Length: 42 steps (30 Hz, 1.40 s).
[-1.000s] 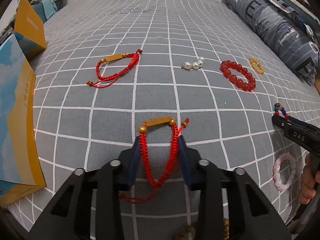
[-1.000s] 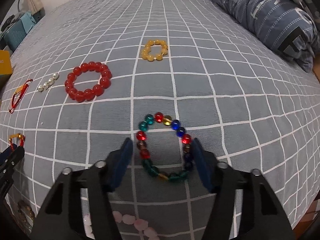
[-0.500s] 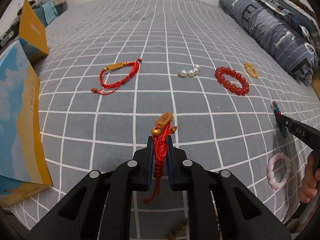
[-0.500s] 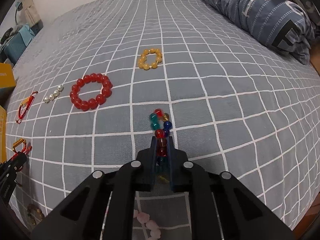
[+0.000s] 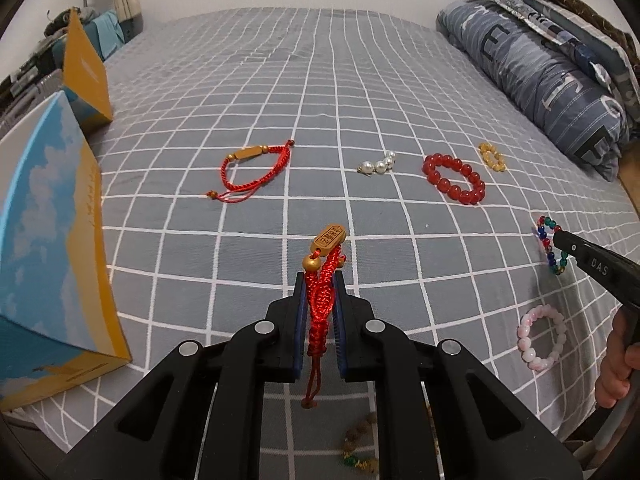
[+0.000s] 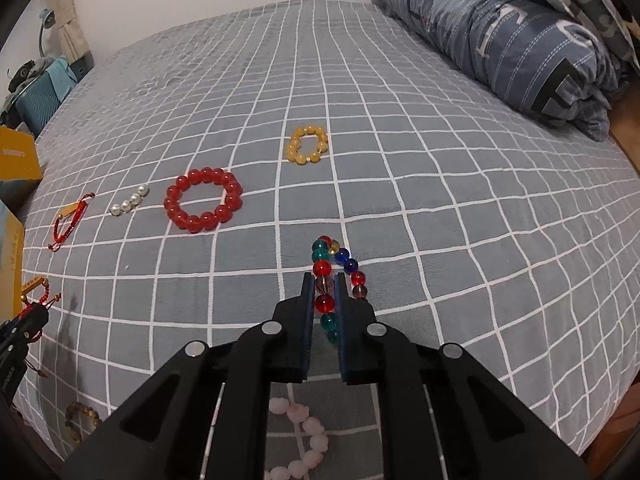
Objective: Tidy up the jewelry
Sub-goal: 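Carry both held bracelets over the open white box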
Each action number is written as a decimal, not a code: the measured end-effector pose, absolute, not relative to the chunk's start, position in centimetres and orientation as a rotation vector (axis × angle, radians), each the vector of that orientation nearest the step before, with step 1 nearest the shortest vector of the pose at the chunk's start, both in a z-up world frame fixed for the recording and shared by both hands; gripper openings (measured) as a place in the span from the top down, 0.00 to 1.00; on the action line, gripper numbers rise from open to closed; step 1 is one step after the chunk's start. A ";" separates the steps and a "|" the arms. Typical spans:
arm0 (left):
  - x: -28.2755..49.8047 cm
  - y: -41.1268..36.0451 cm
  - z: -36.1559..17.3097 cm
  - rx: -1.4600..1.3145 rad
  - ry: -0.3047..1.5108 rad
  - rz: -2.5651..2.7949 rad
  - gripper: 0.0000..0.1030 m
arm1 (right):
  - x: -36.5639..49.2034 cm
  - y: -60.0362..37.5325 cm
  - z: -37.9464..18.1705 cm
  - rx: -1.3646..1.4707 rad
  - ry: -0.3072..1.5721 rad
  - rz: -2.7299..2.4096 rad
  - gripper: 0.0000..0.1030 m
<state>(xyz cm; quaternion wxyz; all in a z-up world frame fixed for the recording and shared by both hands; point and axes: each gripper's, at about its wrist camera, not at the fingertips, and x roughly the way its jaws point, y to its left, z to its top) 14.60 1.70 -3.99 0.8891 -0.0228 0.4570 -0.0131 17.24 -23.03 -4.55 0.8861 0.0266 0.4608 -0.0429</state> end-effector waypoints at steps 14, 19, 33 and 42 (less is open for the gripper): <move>12.0 2.3 -0.8 -0.042 0.900 -0.008 0.89 | 14.7 -21.9 -1.1 0.040 0.889 -0.083 0.91; 10.9 2.8 0.4 -0.050 0.883 0.000 0.89 | 14.0 -21.1 0.3 0.035 0.873 -0.074 0.91; 7.7 5.1 4.3 -0.053 0.816 0.060 0.89 | 11.7 -17.4 4.4 0.023 0.816 -0.015 0.91; 5.9 8.2 6.4 -0.082 0.785 0.115 0.89 | 10.9 -12.8 6.8 0.007 0.784 0.071 0.91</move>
